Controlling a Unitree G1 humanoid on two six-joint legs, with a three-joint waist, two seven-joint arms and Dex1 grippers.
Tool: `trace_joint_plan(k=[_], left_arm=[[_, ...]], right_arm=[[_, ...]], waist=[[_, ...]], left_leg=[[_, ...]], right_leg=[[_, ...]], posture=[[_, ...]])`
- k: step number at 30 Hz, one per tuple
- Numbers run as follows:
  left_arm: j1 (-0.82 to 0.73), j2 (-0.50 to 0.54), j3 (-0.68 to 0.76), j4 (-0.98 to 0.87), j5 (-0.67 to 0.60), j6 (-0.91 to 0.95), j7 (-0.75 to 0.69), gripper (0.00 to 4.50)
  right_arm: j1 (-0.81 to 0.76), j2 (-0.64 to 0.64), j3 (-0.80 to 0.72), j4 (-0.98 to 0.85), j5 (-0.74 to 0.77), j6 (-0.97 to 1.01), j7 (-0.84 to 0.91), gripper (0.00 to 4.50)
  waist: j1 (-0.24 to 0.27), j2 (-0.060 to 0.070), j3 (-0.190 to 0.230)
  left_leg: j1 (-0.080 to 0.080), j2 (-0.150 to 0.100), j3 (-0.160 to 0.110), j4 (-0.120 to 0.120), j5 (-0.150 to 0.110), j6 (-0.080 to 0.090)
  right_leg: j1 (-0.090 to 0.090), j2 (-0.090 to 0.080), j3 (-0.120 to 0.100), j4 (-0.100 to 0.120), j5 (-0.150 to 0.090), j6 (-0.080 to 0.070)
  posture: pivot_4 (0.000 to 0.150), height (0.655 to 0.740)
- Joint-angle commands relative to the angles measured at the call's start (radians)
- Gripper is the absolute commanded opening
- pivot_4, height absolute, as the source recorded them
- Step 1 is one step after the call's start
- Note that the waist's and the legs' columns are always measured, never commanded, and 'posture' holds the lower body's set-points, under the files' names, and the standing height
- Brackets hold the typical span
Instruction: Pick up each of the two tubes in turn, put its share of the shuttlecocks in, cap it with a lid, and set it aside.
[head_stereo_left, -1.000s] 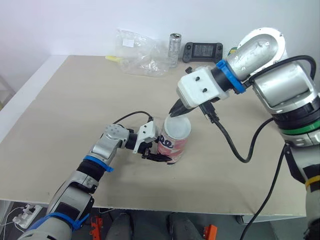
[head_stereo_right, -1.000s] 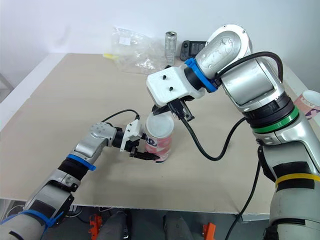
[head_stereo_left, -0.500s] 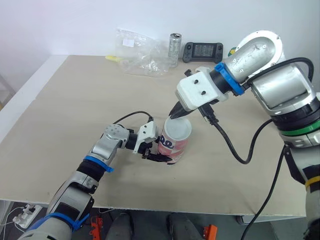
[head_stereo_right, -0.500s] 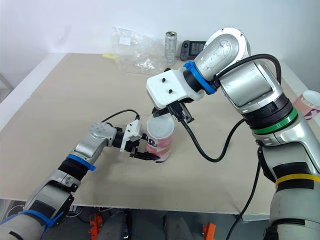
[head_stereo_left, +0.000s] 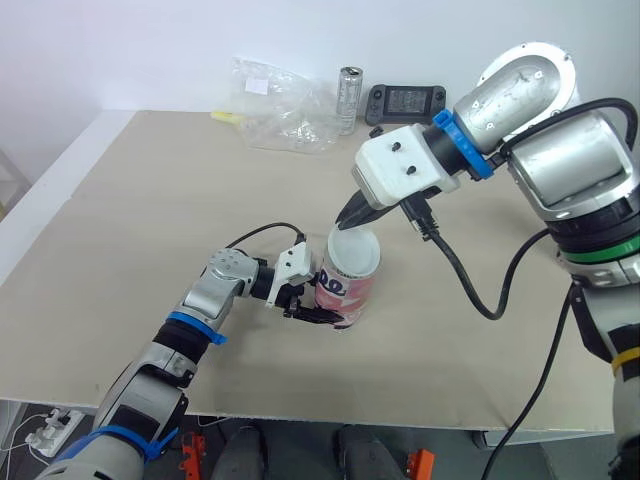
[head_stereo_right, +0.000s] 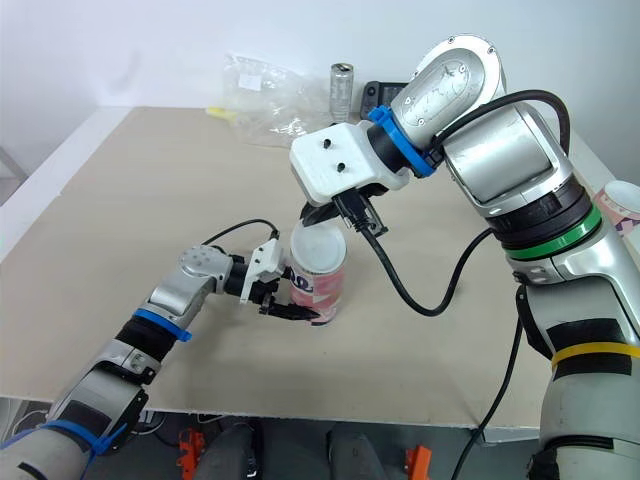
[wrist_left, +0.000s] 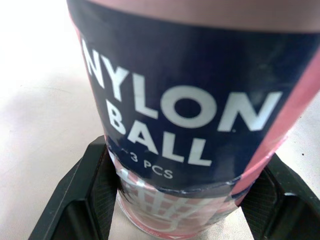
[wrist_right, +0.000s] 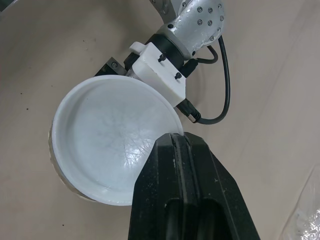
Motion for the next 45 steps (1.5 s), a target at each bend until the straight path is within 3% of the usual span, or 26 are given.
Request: trace_joint_plan(k=[1, 20, 29, 32, 39, 45], left_arm=[[0.036, 0.033, -0.015, 0.035, 0.057, 0.023, 0.016, 2.99], [0.043, 0.034, -0.015, 0.028, 0.057, 0.028, 0.021, 2.99], [0.038, 0.036, -0.013, 0.033, 0.055, 0.028, 0.025, 2.99], [0.037, 0.035, -0.013, 0.035, 0.054, 0.029, 0.026, 2.99], [0.037, 0.035, -0.011, 0.035, 0.052, 0.033, 0.025, 2.99], [0.032, 0.036, -0.01, 0.044, 0.053, 0.028, 0.025, 2.99]], right_arm=[[-0.035, -0.006, -0.042, -0.016, 0.004, 0.001, 0.04, 0.06], [0.03, -0.038, -0.011, -0.07, 0.006, 0.012, 0.04, 0.06], [0.116, -0.023, 0.004, -0.103, -0.111, -0.08, 0.038, 0.06], [0.139, 0.009, 0.009, -0.098, -0.159, -0.103, 0.013, 0.95], [0.151, 0.094, -0.035, -0.065, -0.216, -0.024, -0.053, 4.12], [0.056, 0.13, -0.177, -0.003, -0.089, 0.133, -0.017, 4.12]], waist=[[0.0, 0.0, 0.0], [0.0, 0.0, 0.0], [0.001, -0.002, -0.001], [0.001, -0.004, -0.003], [0.0, -0.01, -0.009], [0.0, -0.01, -0.008]], left_leg=[[0.0, 0.0, 0.0, 0.0, 0.0, 0.0], [0.0, 0.0, 0.0, 0.0, 0.0, 0.0], [0.0, 0.0, 0.0, 0.0, 0.0, 0.0], [0.001, 0.0, 0.0, 0.0, 0.0, 0.0], [0.005, 0.001, 0.0, 0.0, 0.0, 0.0], [0.006, 0.002, 0.0, -0.001, 0.0, 0.0]], right_leg=[[0.0, 0.0, 0.0, 0.0, 0.0, 0.0], [0.0, 0.0, 0.0, 0.0, 0.0, 0.0], [0.0, 0.0, 0.0, 0.0, -0.001, 0.0], [0.001, 0.0, 0.0, 0.0, -0.001, 0.0], [0.006, 0.0, 0.0, 0.0, -0.002, -0.002], [0.006, 0.001, 0.0, 0.0, -0.001, -0.006]], posture=[[0.15, 0.7394], [0.15, 0.7394], [0.15, 0.7394], [0.15, 0.7394], [0.15, 0.7394], [0.15, 0.7394]])
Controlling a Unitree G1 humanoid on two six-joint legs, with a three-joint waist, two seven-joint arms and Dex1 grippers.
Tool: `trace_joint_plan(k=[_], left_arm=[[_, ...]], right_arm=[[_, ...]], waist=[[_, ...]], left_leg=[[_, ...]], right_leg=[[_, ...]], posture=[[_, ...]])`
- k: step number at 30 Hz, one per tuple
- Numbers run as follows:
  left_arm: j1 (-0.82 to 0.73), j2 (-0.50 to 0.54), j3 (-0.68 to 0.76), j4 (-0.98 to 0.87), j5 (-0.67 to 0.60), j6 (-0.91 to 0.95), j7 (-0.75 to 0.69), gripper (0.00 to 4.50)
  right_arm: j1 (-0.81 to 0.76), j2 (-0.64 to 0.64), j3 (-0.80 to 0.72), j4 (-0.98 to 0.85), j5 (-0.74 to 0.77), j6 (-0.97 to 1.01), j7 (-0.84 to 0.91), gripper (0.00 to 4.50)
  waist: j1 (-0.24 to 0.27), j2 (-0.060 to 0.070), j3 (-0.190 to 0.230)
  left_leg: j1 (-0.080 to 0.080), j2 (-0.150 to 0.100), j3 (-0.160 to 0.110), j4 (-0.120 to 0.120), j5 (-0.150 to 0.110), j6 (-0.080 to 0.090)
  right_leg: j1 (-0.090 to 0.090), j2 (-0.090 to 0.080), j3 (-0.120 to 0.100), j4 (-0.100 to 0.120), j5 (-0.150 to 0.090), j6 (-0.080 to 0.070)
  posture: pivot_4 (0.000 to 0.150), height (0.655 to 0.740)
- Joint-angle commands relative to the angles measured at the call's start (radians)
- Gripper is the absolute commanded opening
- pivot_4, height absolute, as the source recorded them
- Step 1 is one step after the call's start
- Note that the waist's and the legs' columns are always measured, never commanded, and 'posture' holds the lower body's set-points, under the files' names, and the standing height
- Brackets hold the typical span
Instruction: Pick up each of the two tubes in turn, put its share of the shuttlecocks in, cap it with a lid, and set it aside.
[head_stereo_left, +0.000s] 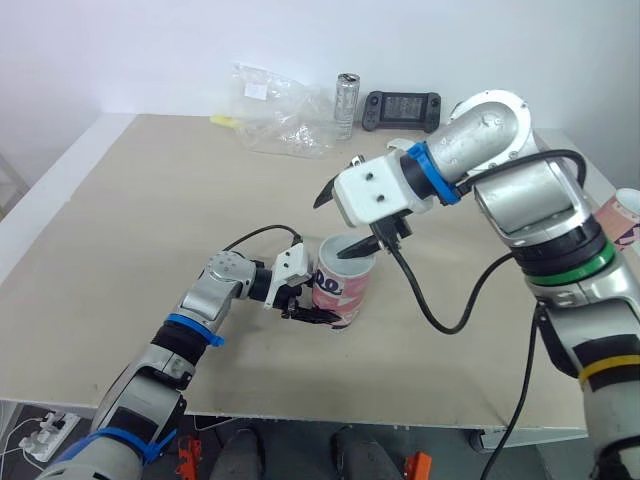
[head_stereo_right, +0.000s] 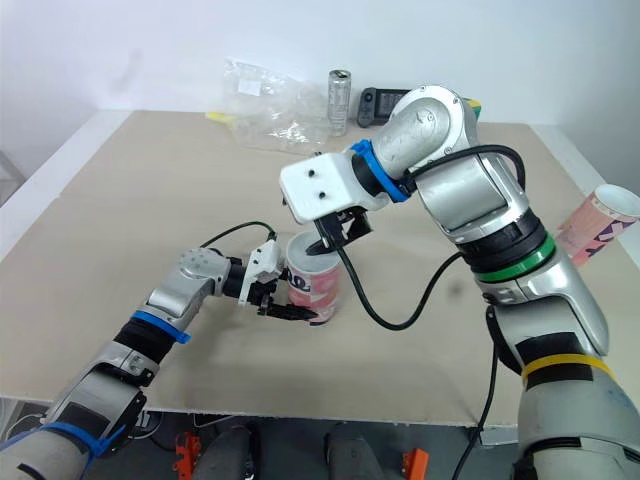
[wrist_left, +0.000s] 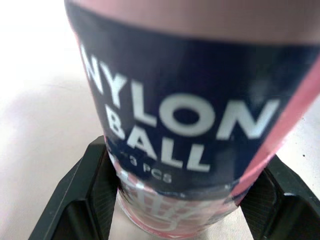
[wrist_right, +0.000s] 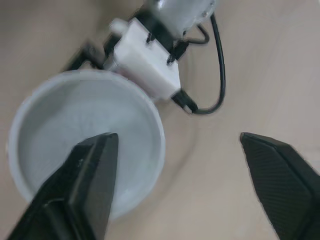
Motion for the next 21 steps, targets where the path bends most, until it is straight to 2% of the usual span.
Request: trace_joint_plan(k=[1, 2, 4, 5, 6, 7, 11, 17, 21], left_arm=[[0.019, 0.029, -0.011, 0.046, 0.054, 0.017, 0.007, 2.99], [0.018, 0.029, -0.012, 0.049, 0.055, 0.015, 0.007, 2.99], [0.015, 0.029, -0.014, 0.051, 0.055, 0.013, 0.003, 2.99], [0.014, 0.027, -0.015, 0.052, 0.056, 0.013, 0.003, 2.99], [0.013, 0.027, -0.015, 0.052, 0.056, 0.013, 0.003, 2.99], [0.012, 0.026, -0.015, 0.053, 0.057, 0.012, 0.003, 2.99], [0.006, 0.025, -0.016, 0.059, 0.057, 0.009, 0.0, 2.99], [0.002, 0.027, -0.016, 0.064, 0.058, 0.004, 0.002, 2.99], [0.0, 0.027, -0.015, 0.065, 0.056, 0.003, 0.004, 2.99]], right_arm=[[-0.064, -0.02, -0.098, -0.002, 0.075, 0.063, 0.037, 4.12], [-0.062, -0.029, -0.11, -0.006, 0.088, 0.064, 0.044, 3.75], [-0.052, -0.04, -0.116, -0.018, 0.096, 0.062, 0.044, 3.33], [-0.039, -0.046, -0.113, -0.032, 0.095, 0.057, 0.044, 2.89], [-0.03, -0.051, -0.109, -0.042, 0.096, 0.056, 0.044, 2.26], [-0.02, -0.058, -0.105, -0.052, 0.096, 0.05, 0.047, 1.93], [0.048, -0.085, -0.059, -0.1, 0.051, 0.015, 0.046, 0.07], [0.146, -0.124, 0.05, -0.146, -0.064, -0.087, 0.065, 0.07], [0.189, -0.138, 0.074, -0.167, -0.099, -0.135, 0.074, 0.07]], waist=[[0.001, 0.0, 0.0], [0.001, 0.0, 0.0], [0.001, 0.0, 0.0], [0.001, 0.0, 0.0], [0.0, 0.0, 0.0], [0.0, 0.0, 0.0], [0.0, 0.0, 0.0], [0.001, 0.0, -0.001], [0.001, -0.001, -0.003]], left_leg=[[-0.001, 0.0, 0.0, 0.0, 0.0, 0.0], [-0.002, 0.0, 0.0, 0.0, 0.0, 0.0], [-0.002, 0.0, 0.0, 0.0, 0.0, 0.0], [-0.002, 0.0, 0.0, 0.0, 0.0, -0.001], [-0.002, 0.0, 0.0, 0.0, 0.0, -0.001], [-0.002, 0.0, 0.0, 0.0, 0.0, -0.001], [-0.002, 0.0, 0.0, 0.0, 0.0, -0.001], [-0.002, 0.0, 0.001, 0.0, 0.0, -0.001], [0.002, 0.0, 0.0, -0.001, -0.001, -0.001]], right_leg=[[-0.001, 0.0, 0.0, 0.0, 0.001, 0.002], [-0.001, 0.0, 0.0, 0.0, 0.001, 0.003], [-0.001, 0.0, -0.001, 0.0, 0.001, 0.003], [-0.001, 0.0, -0.001, 0.0, 0.001, 0.003], [-0.001, 0.0, -0.001, 0.0, 0.0, 0.003], [-0.001, 0.0, -0.001, 0.0, 0.001, 0.003], [-0.002, 0.0, 0.0, 0.0, 0.0, 0.002], [-0.002, 0.0, 0.0, 0.0, 0.001, 0.003], [0.002, 0.001, 0.0, 0.0, -0.002, -0.002]], posture=[[0.15, 0.7394], [0.15, 0.7394], [0.15, 0.7394], [0.15, 0.7394], [0.15, 0.7394], [0.15, 0.7394], [0.15, 0.7394], [0.15, 0.7394], [0.15, 0.7394]])
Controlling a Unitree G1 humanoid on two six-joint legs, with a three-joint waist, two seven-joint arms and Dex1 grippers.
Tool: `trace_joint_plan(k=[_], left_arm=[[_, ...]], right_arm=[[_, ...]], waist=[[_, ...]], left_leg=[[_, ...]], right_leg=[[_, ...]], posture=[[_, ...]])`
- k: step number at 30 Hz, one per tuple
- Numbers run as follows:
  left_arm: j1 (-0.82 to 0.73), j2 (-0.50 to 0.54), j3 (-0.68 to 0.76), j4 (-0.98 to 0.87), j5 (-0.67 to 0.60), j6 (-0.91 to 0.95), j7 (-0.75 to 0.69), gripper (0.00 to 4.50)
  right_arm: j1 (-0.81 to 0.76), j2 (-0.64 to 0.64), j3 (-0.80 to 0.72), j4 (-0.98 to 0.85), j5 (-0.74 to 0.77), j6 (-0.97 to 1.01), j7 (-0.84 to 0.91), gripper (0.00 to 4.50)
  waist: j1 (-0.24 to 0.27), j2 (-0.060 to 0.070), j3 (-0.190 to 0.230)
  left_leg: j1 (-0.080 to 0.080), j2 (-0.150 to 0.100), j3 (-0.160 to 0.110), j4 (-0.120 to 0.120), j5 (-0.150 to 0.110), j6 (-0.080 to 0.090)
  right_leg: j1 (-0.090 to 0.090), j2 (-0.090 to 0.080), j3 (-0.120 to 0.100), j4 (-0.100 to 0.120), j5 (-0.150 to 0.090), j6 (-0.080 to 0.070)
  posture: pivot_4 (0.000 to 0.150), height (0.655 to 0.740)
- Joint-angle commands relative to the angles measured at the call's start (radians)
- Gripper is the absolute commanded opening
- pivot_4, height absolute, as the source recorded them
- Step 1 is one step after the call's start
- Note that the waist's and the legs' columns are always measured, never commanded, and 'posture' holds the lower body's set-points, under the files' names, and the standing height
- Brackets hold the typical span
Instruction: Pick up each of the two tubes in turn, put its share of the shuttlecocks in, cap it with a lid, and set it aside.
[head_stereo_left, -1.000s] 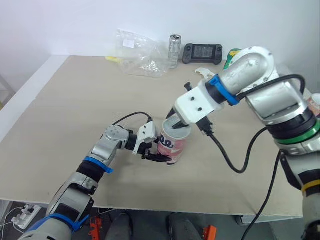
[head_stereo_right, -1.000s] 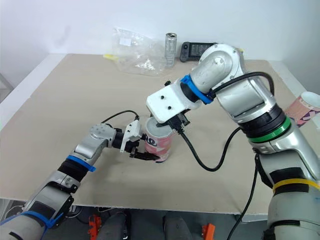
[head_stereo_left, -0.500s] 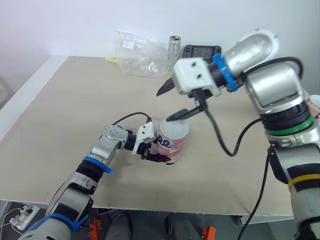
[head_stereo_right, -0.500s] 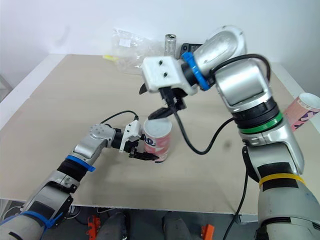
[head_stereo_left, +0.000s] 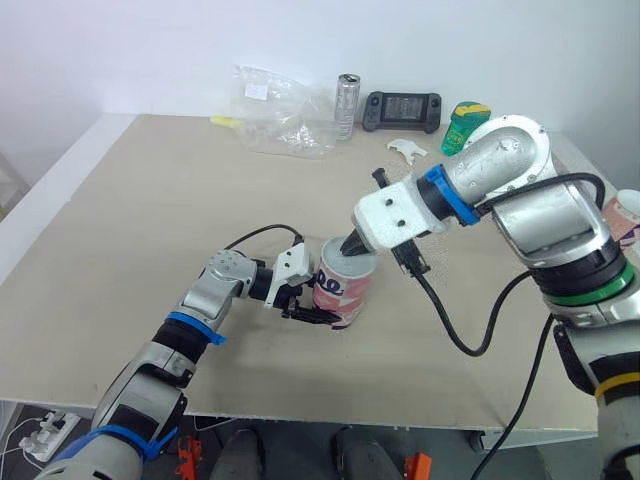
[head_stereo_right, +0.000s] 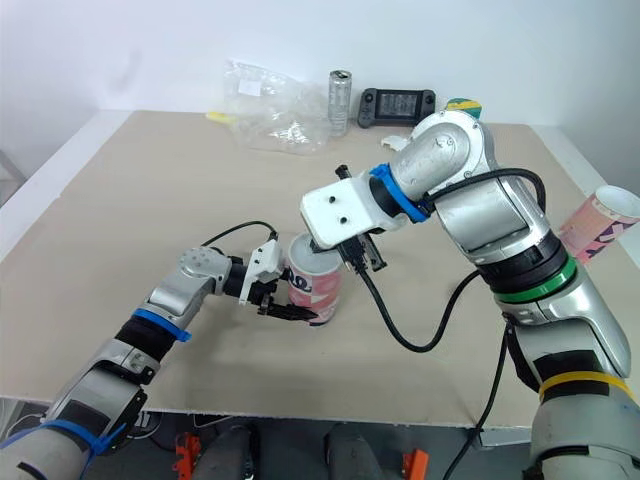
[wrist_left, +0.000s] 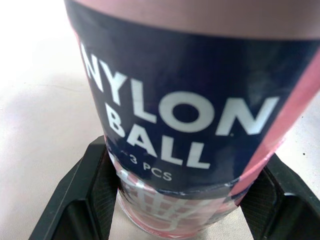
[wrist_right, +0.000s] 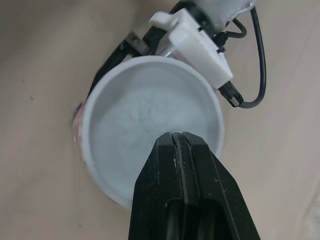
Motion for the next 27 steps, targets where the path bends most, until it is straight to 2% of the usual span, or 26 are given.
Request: trace_joint_plan(k=[1, 7, 9, 13, 16, 20, 21, 22, 23, 24, 27], left_arm=[[0.012, 0.028, -0.005, 0.043, 0.054, 0.013, 0.01, 2.99], [0.016, 0.027, -0.003, 0.035, 0.051, 0.009, 0.013, 2.99], [0.016, 0.022, -0.004, 0.034, 0.055, 0.001, 0.019, 2.99], [0.01, 0.017, -0.007, 0.033, 0.05, 0.005, 0.01, 2.99], [0.004, 0.01, 0.001, 0.024, 0.037, 0.004, 0.003, 2.99], [-0.001, 0.0, 0.019, 0.007, 0.011, -0.006, -0.011, 4.48], [0.001, 0.001, 0.023, -0.013, -0.003, 0.005, -0.026, 4.5], [0.003, 0.002, 0.027, -0.028, -0.012, 0.013, -0.037, 4.5], [0.005, 0.004, 0.03, -0.04, -0.014, 0.016, -0.037, 4.5], [0.006, 0.005, 0.035, -0.047, -0.01, 0.007, -0.025, 4.5], [0.008, 0.009, 0.046, -0.052, 0.0, -0.009, -0.002, 4.5]], right_arm=[[0.058, -0.013, 0.06, -0.002, -0.048, -0.028, 0.037, 0.07], [-0.034, 0.06, -0.165, 0.009, 0.169, 0.219, -0.022, 0.07], [-0.023, 0.035, -0.243, -0.01, 0.242, 0.289, -0.031, 0.07], [0.032, -0.018, -0.3, -0.041, 0.279, 0.382, -0.09, 0.07], [0.134, -0.078, -0.366, -0.117, 0.319, 0.446, -0.135, 0.98], [0.301, -0.122, -0.474, -0.235, 0.384, 0.518, -0.223, 2.86], [0.359, -0.131, -0.509, -0.265, 0.394, 0.537, -0.255, 3.55], [0.395, -0.137, -0.53, -0.286, 0.401, 0.551, -0.279, 3.72], [0.439, -0.143, -0.555, -0.305, 0.414, 0.569, -0.297, 4.18], [0.49, -0.153, -0.578, -0.325, 0.419, 0.578, -0.315, 4.44], [0.561, -0.169, -0.604, -0.358, 0.439, 0.589, -0.355, 4.44]], waist=[[0.0, -0.002, -0.003], [0.0, -0.002, -0.003], [0.003, -0.002, -0.002], [0.005, -0.002, -0.002], [0.005, -0.002, -0.002], [0.005, -0.001, -0.001], [0.005, -0.001, -0.001], [0.005, 0.0, 0.0], [0.008, -0.001, 0.001], [0.012, -0.001, 0.001], [0.015, 0.0, 0.001]], left_leg=[[0.001, 0.0, 0.0, 0.0, 0.0, 0.0], [0.001, 0.001, 0.001, -0.001, 0.0, 0.0], [-0.001, 0.001, 0.001, -0.002, 0.0, 0.0], [-0.004, 0.0, 0.0, -0.002, 0.0, 0.0], [-0.004, 0.0, 0.0, -0.002, 0.0, -0.001], [-0.007, -0.001, 0.0, -0.002, 0.0, 0.0], [-0.01, -0.002, 0.001, -0.002, 0.0, 0.0], [-0.011, -0.002, 0.002, -0.002, 0.0, 0.0], [-0.012, -0.002, 0.002, -0.002, 0.0, 0.0], [-0.014, -0.003, -0.001, -0.003, 0.0, 0.0], [-0.016, -0.004, -0.001, -0.005, 0.0, 0.0]], right_leg=[[0.0, 0.0, 0.0, 0.0, 0.0, 0.0], [0.0, 0.0, 0.0, 0.0, 0.001, -0.002], [-0.002, 0.0, 0.0, 0.0, 0.001, -0.002], [-0.003, -0.001, -0.001, -0.001, 0.001, 0.004], [-0.003, -0.001, -0.001, -0.001, 0.0, 0.002], [-0.006, -0.001, 0.001, -0.001, -0.001, 0.002], [-0.01, -0.001, 0.002, -0.001, 0.002, 0.006], [-0.011, -0.001, 0.002, -0.001, 0.002, 0.006], [-0.013, -0.001, 0.003, -0.001, 0.002, 0.007], [-0.012, -0.001, 0.002, -0.001, 0.001, 0.006], [-0.014, -0.001, 0.003, -0.001, 0.0, 0.006]], posture=[[0.15, 0.7394], [0.15, 0.7394], [0.15, 0.7394], [0.15, 0.7394], [0.15, 0.7394], [0.15, 0.7394], [0.15, 0.7394], [0.15, 0.7394], [0.15, 0.7394], [0.15, 0.7394], [0.15, 0.7394]])
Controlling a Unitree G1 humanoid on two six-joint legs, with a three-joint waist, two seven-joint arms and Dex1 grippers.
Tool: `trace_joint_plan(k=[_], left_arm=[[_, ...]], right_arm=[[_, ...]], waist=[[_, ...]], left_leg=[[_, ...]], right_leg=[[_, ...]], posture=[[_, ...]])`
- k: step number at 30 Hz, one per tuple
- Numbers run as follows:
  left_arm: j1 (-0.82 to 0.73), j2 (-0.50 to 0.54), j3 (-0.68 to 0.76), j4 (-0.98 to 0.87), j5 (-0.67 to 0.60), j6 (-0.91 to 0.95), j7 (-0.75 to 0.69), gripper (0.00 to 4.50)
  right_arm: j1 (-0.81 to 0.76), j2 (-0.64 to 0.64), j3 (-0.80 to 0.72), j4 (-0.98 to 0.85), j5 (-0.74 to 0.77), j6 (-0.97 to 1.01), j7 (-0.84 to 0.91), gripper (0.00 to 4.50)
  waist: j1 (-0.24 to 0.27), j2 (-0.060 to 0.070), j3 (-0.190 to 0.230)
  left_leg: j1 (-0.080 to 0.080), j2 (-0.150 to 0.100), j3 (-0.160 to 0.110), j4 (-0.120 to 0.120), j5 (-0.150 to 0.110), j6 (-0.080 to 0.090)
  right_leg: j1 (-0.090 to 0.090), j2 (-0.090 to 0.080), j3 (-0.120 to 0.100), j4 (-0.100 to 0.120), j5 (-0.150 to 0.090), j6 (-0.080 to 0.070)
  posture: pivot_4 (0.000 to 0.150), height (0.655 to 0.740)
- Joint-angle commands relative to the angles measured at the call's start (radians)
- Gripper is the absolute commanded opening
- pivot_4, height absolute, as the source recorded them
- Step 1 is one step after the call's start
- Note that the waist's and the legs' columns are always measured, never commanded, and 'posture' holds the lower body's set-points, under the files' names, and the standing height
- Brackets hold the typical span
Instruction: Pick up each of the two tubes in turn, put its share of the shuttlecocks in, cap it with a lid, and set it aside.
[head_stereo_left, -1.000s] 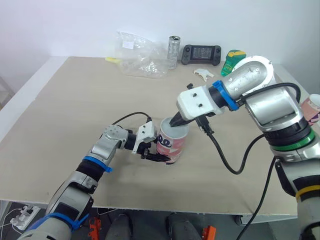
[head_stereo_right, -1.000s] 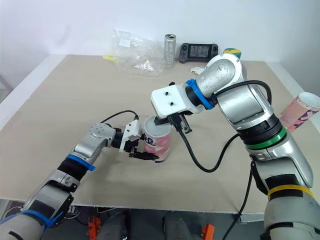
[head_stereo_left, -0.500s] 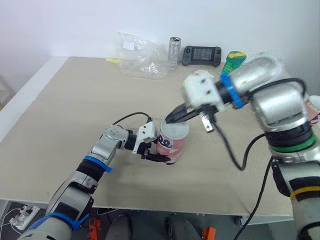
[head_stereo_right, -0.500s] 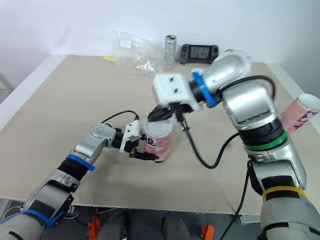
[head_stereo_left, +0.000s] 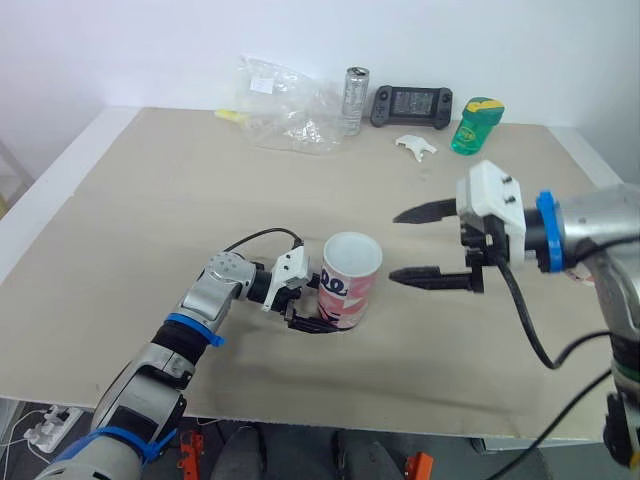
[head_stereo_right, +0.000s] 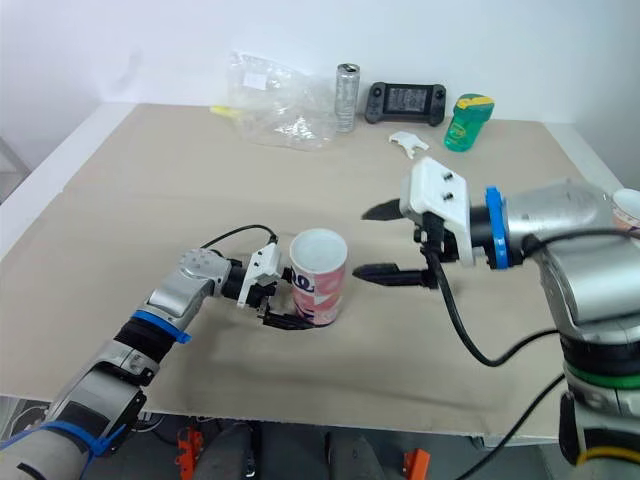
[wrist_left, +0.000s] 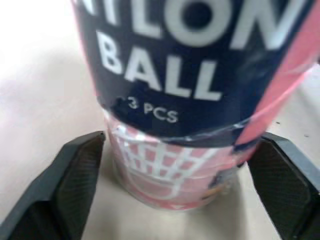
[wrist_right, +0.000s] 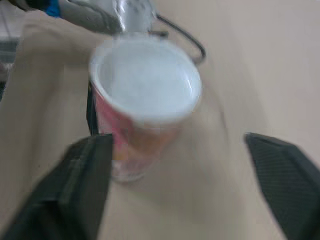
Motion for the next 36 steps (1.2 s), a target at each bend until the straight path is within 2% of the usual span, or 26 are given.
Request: trace_joint_plan(k=[1, 8, 10, 14, 18, 24, 36], left_arm=[[0.002, 0.021, 0.04, -0.044, 0.001, -0.03, 0.014, 4.5], [0.097, 0.186, 0.125, -0.167, -0.066, 0.003, -0.068, 4.5], [0.134, 0.225, 0.155, -0.216, -0.099, 0.032, -0.085, 4.5], [0.209, 0.279, 0.276, -0.379, -0.245, 0.153, -0.067, 4.5], [0.273, 0.317, 0.341, -0.585, -0.384, 0.336, -0.013, 4.5], [0.378, 0.385, 0.382, -0.754, -0.417, 0.381, 0.034, 4.5], [0.396, 0.394, 0.417, -0.838, -0.495, 0.427, 0.121, 4.5]], right_arm=[[0.056, -0.029, -0.075, -0.069, 0.04, 0.02, -0.058, 4.44], [0.279, -0.042, -0.093, -0.096, 0.036, -0.025, -0.127, 4.44], [0.304, -0.02, -0.075, -0.103, 0.041, -0.046, -0.148, 4.44], [0.33, 0.085, 0.007, -0.099, 0.044, -0.103, -0.203, 4.44], [0.325, 0.151, 0.055, -0.041, 0.045, -0.119, -0.238, 4.44], [0.261, 0.21, 0.132, 0.047, 0.043, -0.151, -0.243, 4.44], [0.2, 0.319, 0.216, 0.133, 0.044, -0.17, -0.262, 4.44]], waist=[[0.0, 0.0, 0.0], [0.004, 0.0, 0.001], [0.005, 0.0, 0.001], [0.007, -0.004, 0.003], [0.013, -0.005, 0.004], [0.014, -0.006, 0.004], [0.015, -0.006, 0.005]], left_leg=[[-0.001, -0.001, 0.0, 0.0, 0.0, 0.0], [-0.001, 0.0, -0.001, -0.001, 0.0, 0.0], [-0.001, 0.0, 0.0, -0.001, 0.0, 0.0], [-0.001, 0.002, 0.0, 0.0, 0.0, 0.0], [-0.001, 0.002, 0.0, 0.001, 0.001, 0.0], [0.0, 0.002, 0.0, 0.001, 0.0, 0.0], [0.001, 0.003, 0.001, 0.001, 0.0, 0.0]], right_leg=[[-0.001, 0.0, 0.0, 0.0, 0.0, 0.0], [-0.001, 0.0, 0.0, 0.0, -0.002, 0.001], [-0.001, 0.0, 0.0, 0.0, -0.003, 0.003], [-0.001, 0.0, -0.001, 0.0, -0.001, 0.003], [0.0, 0.0, -0.002, 0.0, -0.001, 0.003], [0.001, -0.001, -0.002, 0.0, -0.001, 0.003], [0.001, 0.0, -0.003, 0.0, 0.0, 0.002]], posture=[[0.15, 0.7394], [0.15, 0.7394], [0.15, 0.7394], [0.15, 0.7394], [0.15, 0.7394], [0.15, 0.7394], [0.15, 0.7394]])
